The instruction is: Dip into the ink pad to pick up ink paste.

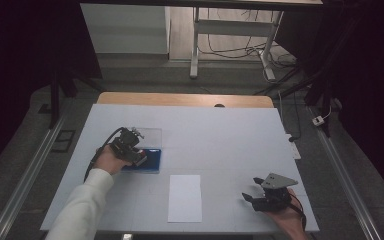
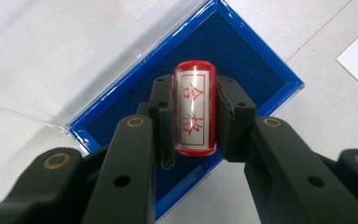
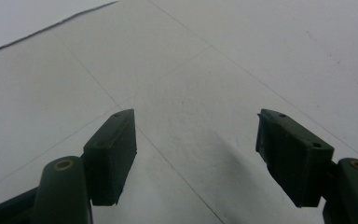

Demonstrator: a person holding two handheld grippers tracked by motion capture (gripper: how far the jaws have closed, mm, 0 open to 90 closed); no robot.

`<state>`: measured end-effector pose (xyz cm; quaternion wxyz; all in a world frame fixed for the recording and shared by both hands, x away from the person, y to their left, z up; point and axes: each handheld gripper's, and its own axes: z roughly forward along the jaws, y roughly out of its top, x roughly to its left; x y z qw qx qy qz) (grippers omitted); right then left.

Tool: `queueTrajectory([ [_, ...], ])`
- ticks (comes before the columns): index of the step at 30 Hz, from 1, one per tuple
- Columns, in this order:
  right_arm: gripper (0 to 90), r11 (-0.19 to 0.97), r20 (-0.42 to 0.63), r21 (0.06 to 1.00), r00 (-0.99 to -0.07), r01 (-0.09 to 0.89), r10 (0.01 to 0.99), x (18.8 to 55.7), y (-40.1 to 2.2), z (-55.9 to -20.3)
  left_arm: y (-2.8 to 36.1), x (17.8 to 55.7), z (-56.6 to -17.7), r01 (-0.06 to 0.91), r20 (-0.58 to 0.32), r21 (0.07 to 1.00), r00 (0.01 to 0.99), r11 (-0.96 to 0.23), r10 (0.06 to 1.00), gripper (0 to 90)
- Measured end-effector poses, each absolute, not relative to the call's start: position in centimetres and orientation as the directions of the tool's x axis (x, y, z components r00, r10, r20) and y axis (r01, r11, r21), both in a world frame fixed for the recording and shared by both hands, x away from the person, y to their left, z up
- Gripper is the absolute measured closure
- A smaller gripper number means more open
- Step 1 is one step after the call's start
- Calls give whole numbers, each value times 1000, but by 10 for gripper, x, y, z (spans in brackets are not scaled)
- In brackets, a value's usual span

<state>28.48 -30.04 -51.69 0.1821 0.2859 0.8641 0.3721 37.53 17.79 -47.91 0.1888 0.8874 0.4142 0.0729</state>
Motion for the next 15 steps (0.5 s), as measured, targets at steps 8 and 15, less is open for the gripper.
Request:
queueTrajectory([
  [8, 283, 558, -100, 748, -770, 359, 630, 285, -300, -517, 179, 374, -481, 709, -30, 411, 640, -574, 768, 711],
  [15, 284, 563, -105, 746, -772, 357, 627, 285, -300, -517, 178, 373, -481, 708, -28, 412, 640, -574, 768, 712],
])
